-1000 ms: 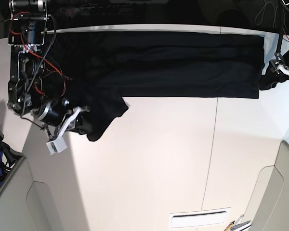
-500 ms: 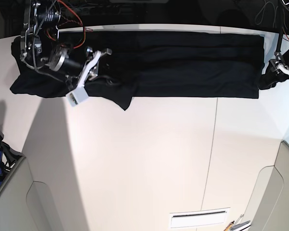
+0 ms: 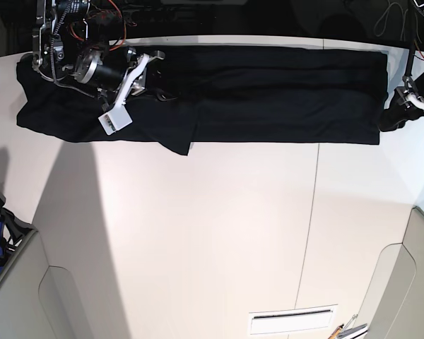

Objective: Fold the T-shirt properly
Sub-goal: 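Grasp the hanging sleeve with the right gripper and fold it onto the shirt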

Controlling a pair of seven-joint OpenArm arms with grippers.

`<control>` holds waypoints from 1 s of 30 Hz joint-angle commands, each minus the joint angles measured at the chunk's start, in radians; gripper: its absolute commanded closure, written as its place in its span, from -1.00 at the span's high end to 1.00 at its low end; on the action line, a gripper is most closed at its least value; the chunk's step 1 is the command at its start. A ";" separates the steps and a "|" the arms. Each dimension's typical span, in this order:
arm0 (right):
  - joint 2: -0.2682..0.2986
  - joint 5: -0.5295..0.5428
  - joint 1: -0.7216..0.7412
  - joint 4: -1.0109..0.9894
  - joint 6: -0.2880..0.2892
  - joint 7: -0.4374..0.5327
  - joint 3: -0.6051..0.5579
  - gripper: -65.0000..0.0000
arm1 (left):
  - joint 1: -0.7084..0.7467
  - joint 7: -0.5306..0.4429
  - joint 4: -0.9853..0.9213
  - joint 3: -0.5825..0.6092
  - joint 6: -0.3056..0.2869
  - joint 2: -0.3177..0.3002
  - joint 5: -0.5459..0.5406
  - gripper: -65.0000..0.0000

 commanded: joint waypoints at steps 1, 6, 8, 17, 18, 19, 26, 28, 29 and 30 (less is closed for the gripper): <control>0.002 0.018 0.005 0.018 0.013 0.019 0.001 -0.49 | -0.005 -0.019 0.016 -0.008 -0.006 -0.022 -0.026 -0.20; 0.003 0.018 0.005 0.021 0.018 0.019 0.001 -0.32 | -0.006 -0.027 0.016 -0.008 -0.006 -0.022 -0.026 -0.20; 0.003 0.018 0.005 0.035 0.018 0.020 0.001 -0.32 | -0.006 -0.027 0.016 -0.008 -0.006 -0.022 -0.025 -0.20; 0.003 -0.012 0.008 0.183 0.018 0.050 0.001 -0.32 | -0.006 -0.034 0.016 -0.008 -0.006 -0.022 -0.021 -0.20; 0.003 -0.034 0.008 0.200 0.018 0.062 0.001 -0.32 | -0.006 -0.038 0.015 -0.008 -0.006 -0.022 -0.014 -0.20; 0.003 -0.058 0.008 0.212 0.018 0.076 0.001 -0.32 | -0.006 -0.045 0.016 -0.008 -0.006 -0.022 -0.003 -0.20; 0.003 -0.223 0.008 0.225 0.017 0.148 0.001 -0.32 | -0.005 -0.168 0.015 -0.008 -0.006 -0.023 0.216 0.06; 0.003 -0.251 0.008 0.225 0.016 0.151 0.001 -0.32 | -0.005 -0.168 0.012 -0.008 -0.006 -0.023 0.244 0.07; 0.003 -0.264 0.008 0.225 0.013 0.156 0.001 -0.32 | -0.005 -0.168 0.009 -0.008 -0.006 -0.023 0.247 0.07; 0.003 -0.278 0.008 0.225 0.009 0.167 0.001 -0.32 | -0.002 -0.169 0.005 -0.008 -0.006 -0.023 0.247 0.07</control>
